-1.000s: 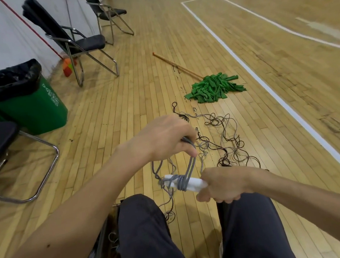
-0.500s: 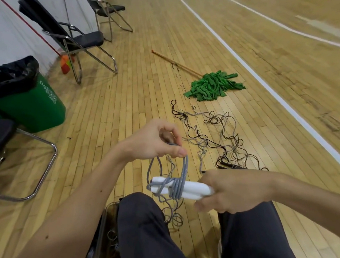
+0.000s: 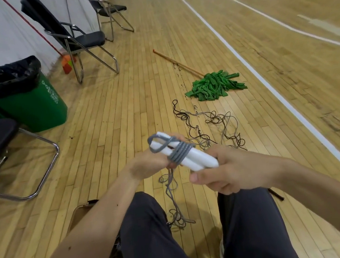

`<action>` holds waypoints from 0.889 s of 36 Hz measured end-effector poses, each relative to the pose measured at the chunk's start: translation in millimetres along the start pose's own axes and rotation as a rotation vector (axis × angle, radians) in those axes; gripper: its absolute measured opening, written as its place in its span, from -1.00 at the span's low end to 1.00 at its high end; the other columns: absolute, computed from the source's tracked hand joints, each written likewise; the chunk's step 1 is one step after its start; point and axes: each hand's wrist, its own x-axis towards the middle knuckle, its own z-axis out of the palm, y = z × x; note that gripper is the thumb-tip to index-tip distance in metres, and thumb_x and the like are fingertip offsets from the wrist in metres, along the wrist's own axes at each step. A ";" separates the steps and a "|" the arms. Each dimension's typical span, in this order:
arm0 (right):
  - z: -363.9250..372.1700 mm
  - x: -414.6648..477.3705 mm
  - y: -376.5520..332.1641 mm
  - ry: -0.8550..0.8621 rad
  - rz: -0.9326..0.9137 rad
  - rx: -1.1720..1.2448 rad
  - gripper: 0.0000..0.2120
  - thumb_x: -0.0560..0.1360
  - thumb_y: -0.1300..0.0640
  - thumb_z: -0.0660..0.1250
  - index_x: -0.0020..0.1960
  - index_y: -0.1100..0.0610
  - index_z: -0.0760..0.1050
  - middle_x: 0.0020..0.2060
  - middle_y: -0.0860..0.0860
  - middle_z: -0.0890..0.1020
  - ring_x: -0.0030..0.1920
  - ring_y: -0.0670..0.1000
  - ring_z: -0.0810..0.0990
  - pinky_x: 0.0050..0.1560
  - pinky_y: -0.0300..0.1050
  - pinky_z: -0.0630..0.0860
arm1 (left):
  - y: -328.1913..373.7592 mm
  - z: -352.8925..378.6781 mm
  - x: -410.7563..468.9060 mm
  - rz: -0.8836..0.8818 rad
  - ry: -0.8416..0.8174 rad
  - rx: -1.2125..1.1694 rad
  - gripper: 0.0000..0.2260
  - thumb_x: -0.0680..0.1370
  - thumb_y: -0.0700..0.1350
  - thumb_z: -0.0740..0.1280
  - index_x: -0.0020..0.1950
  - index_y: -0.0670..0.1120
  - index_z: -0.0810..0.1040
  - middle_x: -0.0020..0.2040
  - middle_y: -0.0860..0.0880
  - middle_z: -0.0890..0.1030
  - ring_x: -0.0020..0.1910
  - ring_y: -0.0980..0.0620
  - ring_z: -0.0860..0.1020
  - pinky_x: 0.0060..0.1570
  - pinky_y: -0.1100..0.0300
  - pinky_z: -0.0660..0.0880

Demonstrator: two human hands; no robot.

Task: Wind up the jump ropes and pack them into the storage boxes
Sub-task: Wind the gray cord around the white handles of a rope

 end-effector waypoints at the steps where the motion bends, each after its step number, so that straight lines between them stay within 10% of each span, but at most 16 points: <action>1: -1.4 0.3 0.1 0.013 -0.002 0.022 -0.77 0.61 0.14 0.34 -0.17 0.14 0.37 -0.46 -0.06 0.31 -0.49 -0.09 0.23 -0.50 -0.28 0.22 | 10.1 6.7 -3.6 0.058 -0.044 -0.039 -0.78 0.60 -0.38 0.28 -0.13 -0.08 0.50 -0.30 0.02 0.51 -0.33 0.15 0.48 -0.33 0.33 0.46; 14: -32.1 6.3 23.3 0.164 0.020 0.214 -0.74 0.58 0.06 0.38 -0.20 0.09 0.38 -0.42 0.00 0.27 -0.48 -0.06 0.16 -0.51 -0.26 0.12 | 37.5 32.9 -16.9 0.148 0.036 -0.196 -0.59 0.56 0.17 0.22 -0.25 -0.15 0.53 -0.47 -0.06 0.41 -0.51 0.07 0.29 -0.50 0.26 0.22; 32: -53.5 15.7 60.4 0.441 0.114 0.024 -0.81 0.60 0.09 0.39 -0.06 0.17 0.45 -0.46 -0.06 0.37 -0.48 -0.05 0.24 -0.50 -0.22 0.19 | 42.5 42.9 -18.3 0.139 0.121 -0.008 -0.60 0.67 0.05 0.24 -0.20 -0.21 0.59 -0.49 -0.06 0.51 -0.56 0.02 0.39 -0.48 0.22 0.37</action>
